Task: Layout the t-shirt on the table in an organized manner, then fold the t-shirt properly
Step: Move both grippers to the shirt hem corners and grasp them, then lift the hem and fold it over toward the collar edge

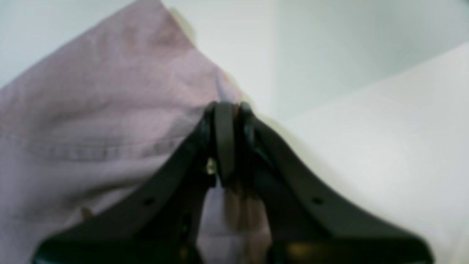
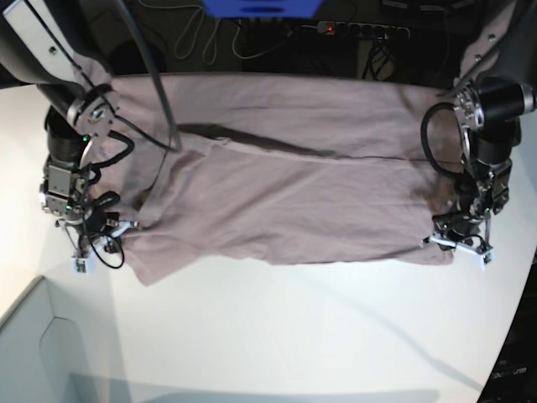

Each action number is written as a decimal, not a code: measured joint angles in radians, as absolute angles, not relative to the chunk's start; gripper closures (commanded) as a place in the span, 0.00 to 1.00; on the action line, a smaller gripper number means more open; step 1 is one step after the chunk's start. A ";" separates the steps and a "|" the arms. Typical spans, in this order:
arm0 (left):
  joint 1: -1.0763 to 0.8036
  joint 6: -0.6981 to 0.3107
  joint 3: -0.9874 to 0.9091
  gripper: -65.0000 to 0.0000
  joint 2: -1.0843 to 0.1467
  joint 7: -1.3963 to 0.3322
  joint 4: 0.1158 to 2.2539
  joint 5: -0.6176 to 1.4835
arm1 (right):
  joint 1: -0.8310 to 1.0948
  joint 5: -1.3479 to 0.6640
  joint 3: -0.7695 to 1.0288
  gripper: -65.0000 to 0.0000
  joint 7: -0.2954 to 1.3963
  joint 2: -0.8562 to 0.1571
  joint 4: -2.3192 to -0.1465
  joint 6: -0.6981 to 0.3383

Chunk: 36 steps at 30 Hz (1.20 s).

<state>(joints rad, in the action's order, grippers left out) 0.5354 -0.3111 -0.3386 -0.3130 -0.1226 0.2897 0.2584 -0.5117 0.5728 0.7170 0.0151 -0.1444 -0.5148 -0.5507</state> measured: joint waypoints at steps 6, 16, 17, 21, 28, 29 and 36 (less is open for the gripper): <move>0.523 -0.316 -0.338 1.00 -0.325 -0.295 0.369 0.379 | -0.405 0.593 0.720 1.00 0.048 -0.048 -0.779 -0.583; 0.307 -0.304 -0.337 1.00 -0.332 -0.496 0.867 0.551 | -0.286 0.489 0.716 1.00 0.044 0.069 -1.170 -0.684; 0.293 -0.305 -0.337 1.00 -0.332 -0.508 0.904 0.562 | -0.271 0.488 0.717 1.00 0.048 0.073 -1.200 -0.684; 0.223 -0.311 -0.362 1.00 -0.331 -0.540 1.025 0.616 | -0.203 0.483 0.718 1.00 0.037 0.110 -1.311 -0.684; 0.140 -0.306 -0.533 1.00 -0.315 -0.625 1.130 0.616 | -0.085 0.352 0.714 1.00 0.040 0.130 -1.470 -0.685; 0.140 -0.308 -0.540 1.00 -0.315 -0.630 1.133 0.616 | -0.071 0.340 0.714 1.00 0.042 0.130 -1.489 -0.685; 0.073 -0.311 -0.548 1.00 -0.312 -0.641 1.138 0.624 | 0.091 0.303 0.713 1.00 0.043 0.147 -1.568 -0.692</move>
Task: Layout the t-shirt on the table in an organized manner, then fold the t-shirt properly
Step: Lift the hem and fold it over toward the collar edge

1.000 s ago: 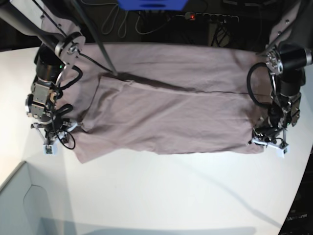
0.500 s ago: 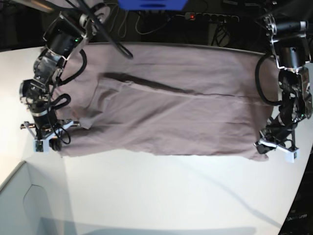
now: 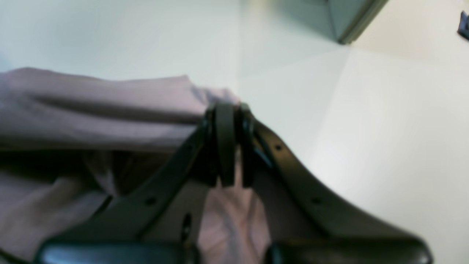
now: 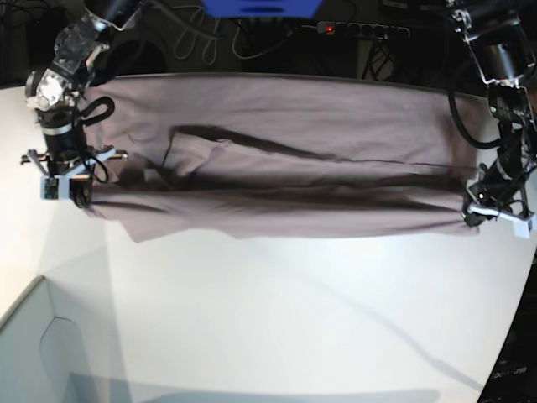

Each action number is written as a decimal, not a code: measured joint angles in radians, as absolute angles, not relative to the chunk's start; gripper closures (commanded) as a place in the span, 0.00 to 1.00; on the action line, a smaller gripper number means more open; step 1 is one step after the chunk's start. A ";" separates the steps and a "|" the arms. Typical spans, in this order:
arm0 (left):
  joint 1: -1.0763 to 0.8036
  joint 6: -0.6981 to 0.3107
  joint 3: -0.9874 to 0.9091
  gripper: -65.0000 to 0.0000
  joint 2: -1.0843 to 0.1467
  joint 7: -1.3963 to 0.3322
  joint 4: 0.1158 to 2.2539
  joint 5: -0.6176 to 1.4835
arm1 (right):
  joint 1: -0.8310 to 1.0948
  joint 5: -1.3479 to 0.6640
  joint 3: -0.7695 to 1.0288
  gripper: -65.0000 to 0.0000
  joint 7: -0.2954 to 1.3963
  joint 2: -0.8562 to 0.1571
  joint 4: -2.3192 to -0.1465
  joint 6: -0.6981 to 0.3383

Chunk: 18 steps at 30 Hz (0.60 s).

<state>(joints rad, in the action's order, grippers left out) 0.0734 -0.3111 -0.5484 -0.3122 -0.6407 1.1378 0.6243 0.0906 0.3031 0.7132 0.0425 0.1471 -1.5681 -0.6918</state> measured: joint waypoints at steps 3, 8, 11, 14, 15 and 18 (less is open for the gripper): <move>0.032 -0.312 -0.548 1.00 -0.310 -0.643 1.137 0.625 | 0.150 0.201 0.708 1.00 0.036 0.150 -1.583 -0.691; -0.022 -0.316 -0.548 1.00 -0.310 -0.628 1.137 0.626 | 0.210 0.194 0.713 1.00 0.041 0.133 -1.570 -0.691; -0.047 -0.317 -0.548 1.00 -0.310 -0.630 1.137 0.625 | 0.220 0.193 0.709 1.00 0.039 0.134 -1.549 -0.691; -0.054 -0.318 -0.548 1.00 -0.310 -0.628 1.129 0.627 | 0.220 0.186 0.710 1.00 0.032 0.133 -1.510 -0.691; -0.054 -0.318 -0.548 1.00 -0.310 -0.628 1.127 0.626 | 0.220 0.185 0.711 1.00 0.033 0.133 -1.493 -0.691; -0.060 -0.318 -0.548 1.00 -0.310 -0.625 1.127 0.626 | 0.225 0.191 0.711 1.00 0.041 0.134 -1.470 -0.691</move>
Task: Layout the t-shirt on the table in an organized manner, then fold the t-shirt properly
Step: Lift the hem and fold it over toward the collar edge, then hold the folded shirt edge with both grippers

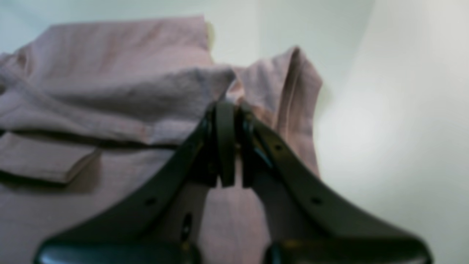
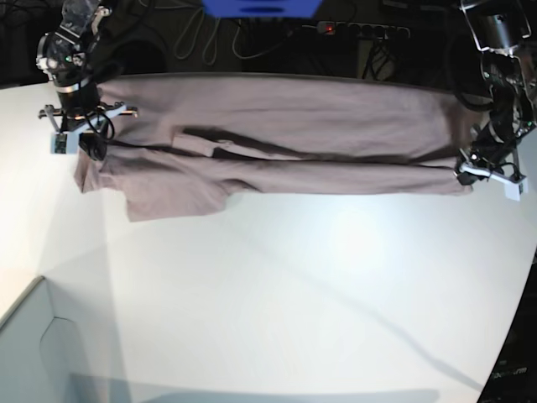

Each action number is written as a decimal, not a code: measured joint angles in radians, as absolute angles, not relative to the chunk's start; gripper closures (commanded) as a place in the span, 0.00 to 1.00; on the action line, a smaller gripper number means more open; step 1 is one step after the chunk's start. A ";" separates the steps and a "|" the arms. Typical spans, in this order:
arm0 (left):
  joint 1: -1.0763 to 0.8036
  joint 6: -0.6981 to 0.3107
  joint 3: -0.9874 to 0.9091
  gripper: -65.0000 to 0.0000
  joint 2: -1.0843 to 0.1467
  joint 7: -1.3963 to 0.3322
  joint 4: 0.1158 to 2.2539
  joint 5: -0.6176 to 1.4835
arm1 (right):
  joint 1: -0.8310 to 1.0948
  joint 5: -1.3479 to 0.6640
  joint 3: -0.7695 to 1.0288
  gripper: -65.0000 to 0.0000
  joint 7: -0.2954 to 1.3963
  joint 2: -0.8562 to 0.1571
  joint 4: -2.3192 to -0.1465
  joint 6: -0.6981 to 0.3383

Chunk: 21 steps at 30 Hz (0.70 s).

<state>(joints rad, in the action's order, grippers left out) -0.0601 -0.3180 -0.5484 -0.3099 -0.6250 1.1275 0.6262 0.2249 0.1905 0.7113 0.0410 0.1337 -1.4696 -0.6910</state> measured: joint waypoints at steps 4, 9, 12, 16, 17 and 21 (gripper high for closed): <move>-0.068 -0.319 -0.549 1.00 -0.311 -0.624 1.113 0.623 | 0.224 0.190 0.711 1.00 0.038 0.134 -1.467 -0.691; -0.057 -0.328 -0.549 1.00 -0.318 -0.609 1.028 0.641 | 0.222 0.189 0.711 1.00 0.037 0.133 -1.459 -0.691; -0.054 -0.334 -0.550 1.00 -0.319 -0.601 1.017 0.645 | 0.223 0.191 0.711 1.00 0.038 0.133 -1.445 -0.691; -0.054 -0.334 -0.550 1.00 -0.319 -0.601 1.017 0.645 | 0.223 0.190 0.711 1.00 0.037 0.133 -1.445 -0.691; -0.054 -0.334 -0.550 1.00 -0.319 -0.601 1.017 0.645 | 0.223 0.190 0.711 1.00 0.037 0.133 -1.445 -0.691; -0.053 -0.334 -0.550 1.00 -0.318 -0.601 1.017 0.645 | 0.223 0.190 0.711 1.00 0.037 0.133 -1.445 -0.691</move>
